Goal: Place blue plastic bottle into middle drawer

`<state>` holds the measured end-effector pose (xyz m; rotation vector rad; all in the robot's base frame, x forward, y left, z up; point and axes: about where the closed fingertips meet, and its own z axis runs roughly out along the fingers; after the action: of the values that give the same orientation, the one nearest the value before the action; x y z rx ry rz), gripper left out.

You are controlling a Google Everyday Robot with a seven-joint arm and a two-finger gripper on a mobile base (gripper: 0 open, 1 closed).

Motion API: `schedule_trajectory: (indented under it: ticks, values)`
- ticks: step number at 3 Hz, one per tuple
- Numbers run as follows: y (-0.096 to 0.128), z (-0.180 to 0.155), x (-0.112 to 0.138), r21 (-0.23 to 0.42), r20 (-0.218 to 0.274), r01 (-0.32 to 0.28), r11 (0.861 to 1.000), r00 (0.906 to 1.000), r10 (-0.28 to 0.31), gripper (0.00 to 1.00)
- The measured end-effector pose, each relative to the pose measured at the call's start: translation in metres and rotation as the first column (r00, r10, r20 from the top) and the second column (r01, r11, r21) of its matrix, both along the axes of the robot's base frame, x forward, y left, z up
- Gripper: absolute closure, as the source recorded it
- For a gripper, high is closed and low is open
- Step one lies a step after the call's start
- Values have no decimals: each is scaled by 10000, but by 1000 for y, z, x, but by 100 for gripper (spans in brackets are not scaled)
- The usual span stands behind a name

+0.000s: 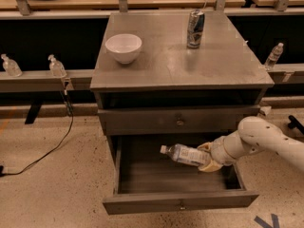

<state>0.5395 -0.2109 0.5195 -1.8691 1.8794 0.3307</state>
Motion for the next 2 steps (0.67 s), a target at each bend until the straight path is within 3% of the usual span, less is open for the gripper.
schedule_trajectory:
  ticks: [1,2]
  values:
    - [-2,-47,25,-365,254,97,9993,9996,-88,98]
    - [-2,-70,33,-550,170,88,9984,9998,-78,76]
